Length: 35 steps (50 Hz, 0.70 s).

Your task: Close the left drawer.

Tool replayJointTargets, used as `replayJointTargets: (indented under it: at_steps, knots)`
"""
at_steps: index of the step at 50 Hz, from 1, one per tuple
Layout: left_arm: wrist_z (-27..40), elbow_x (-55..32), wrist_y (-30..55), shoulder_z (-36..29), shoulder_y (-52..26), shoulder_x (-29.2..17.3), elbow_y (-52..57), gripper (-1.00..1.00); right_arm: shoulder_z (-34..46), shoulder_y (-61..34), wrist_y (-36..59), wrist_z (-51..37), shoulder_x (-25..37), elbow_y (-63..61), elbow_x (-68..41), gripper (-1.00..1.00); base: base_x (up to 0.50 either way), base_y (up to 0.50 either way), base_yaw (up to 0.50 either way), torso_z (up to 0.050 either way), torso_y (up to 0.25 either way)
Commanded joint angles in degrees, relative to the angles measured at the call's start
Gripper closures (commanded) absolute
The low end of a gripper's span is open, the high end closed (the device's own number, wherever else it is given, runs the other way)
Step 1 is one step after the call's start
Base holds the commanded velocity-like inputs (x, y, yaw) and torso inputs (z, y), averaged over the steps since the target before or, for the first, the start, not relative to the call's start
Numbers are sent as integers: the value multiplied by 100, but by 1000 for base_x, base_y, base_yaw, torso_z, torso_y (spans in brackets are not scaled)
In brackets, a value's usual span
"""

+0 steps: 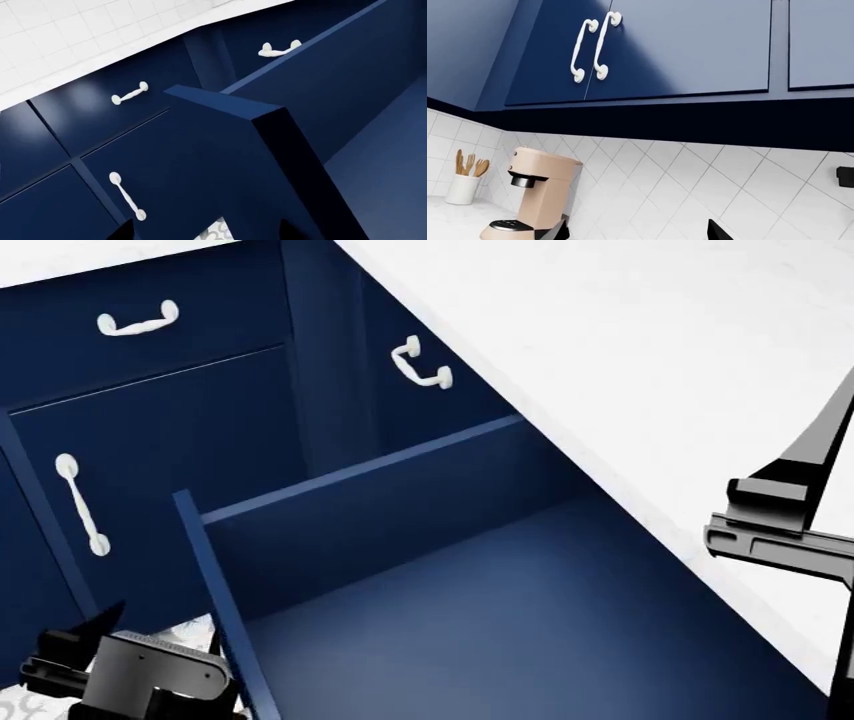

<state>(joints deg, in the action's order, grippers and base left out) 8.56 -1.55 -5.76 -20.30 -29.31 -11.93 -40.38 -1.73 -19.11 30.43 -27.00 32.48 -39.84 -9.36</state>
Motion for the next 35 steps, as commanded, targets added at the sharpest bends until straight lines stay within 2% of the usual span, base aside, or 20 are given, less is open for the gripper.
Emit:
replayJointTargets:
  at_steps: [1, 35]
  knots:
    - [-406, -136, -172, -508, -18, 336, -512, -100, -33, -23, 63, 0, 32, -37, -21, -100, 0, 0, 0, 0, 0]
    - [-676, -186, -893, -757, -515, 771, -1822, -100, -64, -58, 144, -38, 68, -52, -33, -100, 0, 0, 0, -1, 0]
